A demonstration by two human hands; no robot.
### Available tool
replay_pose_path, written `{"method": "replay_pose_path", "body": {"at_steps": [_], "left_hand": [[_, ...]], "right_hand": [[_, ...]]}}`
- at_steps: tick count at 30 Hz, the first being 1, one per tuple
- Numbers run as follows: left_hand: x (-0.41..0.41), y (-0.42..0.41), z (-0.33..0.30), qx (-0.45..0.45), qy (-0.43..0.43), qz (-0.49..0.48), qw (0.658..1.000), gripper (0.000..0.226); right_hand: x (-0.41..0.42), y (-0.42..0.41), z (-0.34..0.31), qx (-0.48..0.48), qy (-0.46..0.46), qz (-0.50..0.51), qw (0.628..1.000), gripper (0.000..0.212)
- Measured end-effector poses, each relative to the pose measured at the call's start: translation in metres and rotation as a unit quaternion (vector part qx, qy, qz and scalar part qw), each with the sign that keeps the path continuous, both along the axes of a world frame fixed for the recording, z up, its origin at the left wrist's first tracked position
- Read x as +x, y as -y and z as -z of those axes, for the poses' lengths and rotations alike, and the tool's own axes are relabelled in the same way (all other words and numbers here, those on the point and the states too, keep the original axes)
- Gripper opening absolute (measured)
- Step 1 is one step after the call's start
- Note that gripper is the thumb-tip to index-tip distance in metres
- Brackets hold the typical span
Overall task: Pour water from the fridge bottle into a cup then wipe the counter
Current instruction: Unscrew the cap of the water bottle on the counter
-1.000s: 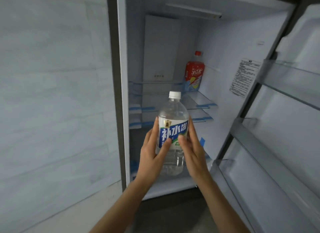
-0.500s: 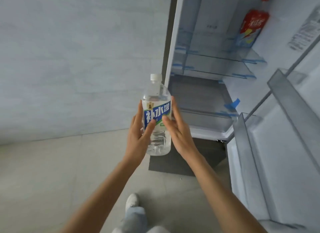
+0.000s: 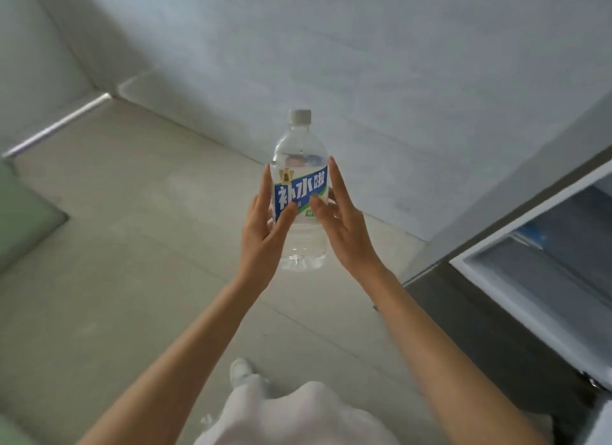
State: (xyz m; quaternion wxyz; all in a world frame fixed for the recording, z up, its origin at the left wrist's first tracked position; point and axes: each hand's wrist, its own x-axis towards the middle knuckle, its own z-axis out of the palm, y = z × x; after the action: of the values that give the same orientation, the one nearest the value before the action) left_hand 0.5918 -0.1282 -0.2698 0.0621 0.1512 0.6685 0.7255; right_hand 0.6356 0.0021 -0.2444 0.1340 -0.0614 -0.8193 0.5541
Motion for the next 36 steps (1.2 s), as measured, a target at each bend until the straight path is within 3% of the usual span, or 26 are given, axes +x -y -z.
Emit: {"method": "replay_pose_path", "body": {"at_steps": [9, 17, 24, 36], "left_hand": [[-0.052, 0.154, 0.009, 0.003, -0.001, -0.166, 0.986, 0.059], [-0.059, 0.259, 0.012, -0.015, -0.003, -0.338, 0.941, 0.064], [-0.070, 0.312, 0.012, -0.077, 0.013, -0.505, 0.860, 0.068], [-0.091, 0.352, -0.011, -0.066, 0.042, -0.710, 0.700, 0.064]], "right_hand": [[-0.100, 0.146, 0.014, -0.009, 0.001, -0.165, 0.986, 0.060], [-0.154, 0.259, 0.017, -0.034, 0.012, -0.338, 0.941, 0.066], [-0.202, 0.335, 0.018, -0.063, 0.016, -0.484, 0.873, 0.063], [-0.270, 0.441, 0.002, -0.068, 0.044, -0.713, 0.696, 0.063]]}}
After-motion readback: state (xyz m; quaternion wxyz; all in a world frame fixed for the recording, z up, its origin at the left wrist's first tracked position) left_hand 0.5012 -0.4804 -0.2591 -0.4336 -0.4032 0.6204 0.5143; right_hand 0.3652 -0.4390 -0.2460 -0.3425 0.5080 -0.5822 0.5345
